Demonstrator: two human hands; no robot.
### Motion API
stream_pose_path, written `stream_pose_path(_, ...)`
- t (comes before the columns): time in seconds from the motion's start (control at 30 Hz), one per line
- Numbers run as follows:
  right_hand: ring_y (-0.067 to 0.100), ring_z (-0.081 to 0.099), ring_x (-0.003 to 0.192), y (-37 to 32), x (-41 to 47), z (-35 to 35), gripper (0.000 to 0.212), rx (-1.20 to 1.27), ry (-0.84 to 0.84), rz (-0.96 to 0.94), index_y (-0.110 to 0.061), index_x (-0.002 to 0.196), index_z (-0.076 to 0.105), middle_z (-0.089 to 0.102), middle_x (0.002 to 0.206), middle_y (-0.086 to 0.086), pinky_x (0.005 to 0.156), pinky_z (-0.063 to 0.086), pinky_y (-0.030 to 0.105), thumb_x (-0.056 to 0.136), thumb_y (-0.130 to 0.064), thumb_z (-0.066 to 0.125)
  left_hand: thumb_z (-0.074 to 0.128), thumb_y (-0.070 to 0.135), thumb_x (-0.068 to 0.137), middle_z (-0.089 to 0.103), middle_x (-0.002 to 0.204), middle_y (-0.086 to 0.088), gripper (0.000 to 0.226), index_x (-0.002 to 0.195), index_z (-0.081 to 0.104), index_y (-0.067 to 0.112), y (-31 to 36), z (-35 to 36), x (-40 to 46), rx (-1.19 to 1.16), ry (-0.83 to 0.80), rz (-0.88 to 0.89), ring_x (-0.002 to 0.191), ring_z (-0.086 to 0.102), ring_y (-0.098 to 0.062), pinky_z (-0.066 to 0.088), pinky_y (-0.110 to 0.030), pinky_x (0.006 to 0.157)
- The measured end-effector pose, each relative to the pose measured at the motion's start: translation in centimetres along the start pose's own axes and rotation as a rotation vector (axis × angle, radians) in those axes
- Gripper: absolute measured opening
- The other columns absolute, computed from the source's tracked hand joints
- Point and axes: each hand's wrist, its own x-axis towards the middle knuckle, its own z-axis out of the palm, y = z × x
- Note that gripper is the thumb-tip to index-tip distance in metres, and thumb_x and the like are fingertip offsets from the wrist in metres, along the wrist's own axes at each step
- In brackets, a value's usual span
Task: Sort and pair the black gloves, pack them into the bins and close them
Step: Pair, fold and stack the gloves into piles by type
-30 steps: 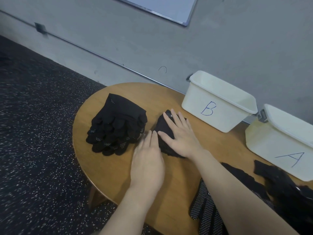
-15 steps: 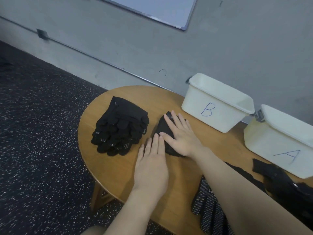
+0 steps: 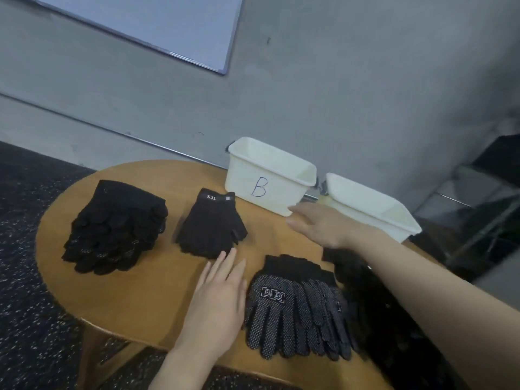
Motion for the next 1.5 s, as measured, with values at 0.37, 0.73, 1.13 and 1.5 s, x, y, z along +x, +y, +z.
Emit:
stream_pose_path(0.37, 0.023, 0.053, 0.130, 14.4, -8.1, 1.6, 0.056, -0.060, -0.279, 0.439, -0.022, 0.145, 0.051, 0.054, 0.149, 0.002, 0.109, 0.040, 0.035, 0.101, -0.056, 0.052, 0.021, 0.059, 0.108, 0.000, 0.172, 0.014, 0.060, 0.164, 0.018, 0.038, 4.9, 4.9, 0.1, 0.040, -0.241, 0.249, 0.157, -0.007, -0.004, -0.017, -0.025, 0.120)
stream_pose_path(0.73, 0.026, 0.054, 0.129, 16.0, -2.0, 7.7, 0.062, 0.019, -0.212, 0.427, -0.017, 0.145, 0.050, 0.055, 0.147, 0.005, 0.106, 0.044, 0.037, 0.096, -0.052, 0.064, 0.023, 0.059, 0.107, -0.005, 0.171, 0.018, 0.060, 0.164, 0.013, 0.041, 4.7, 5.6, 2.0, 0.064, -0.277, 0.248, 0.155, -0.012, 0.000, -0.018, -0.024, 0.120)
stream_pose_path(1.13, 0.033, 0.064, 0.104, 14.6, 2.1, 9.4, 0.032, -0.230, 0.010, 0.445, -0.017, 0.117, 0.048, 0.063, 0.117, 0.009, 0.079, 0.045, 0.038, 0.098, -0.041, 0.057, 0.028, 0.060, 0.106, -0.015, 0.165, 0.025, 0.060, 0.162, 0.012, 0.048, 4.0, 5.3, 3.1, 0.042, -0.344, 0.262, 0.140, -0.024, 0.010, -0.021, -0.020, 0.117)
stream_pose_path(1.5, 0.029, 0.056, 0.069, 13.2, 0.4, 5.1, 0.030, -0.024, 0.299, 0.535, -0.021, 0.066, 0.050, 0.056, 0.071, 0.001, 0.057, 0.038, 0.030, 0.095, -0.028, 0.053, 0.028, 0.062, 0.106, -0.015, 0.166, 0.024, 0.060, 0.162, 0.011, 0.048, 3.3, 4.4, 2.4, 0.029, -0.344, 0.277, 0.144, -0.025, 0.007, -0.021, -0.020, 0.117)
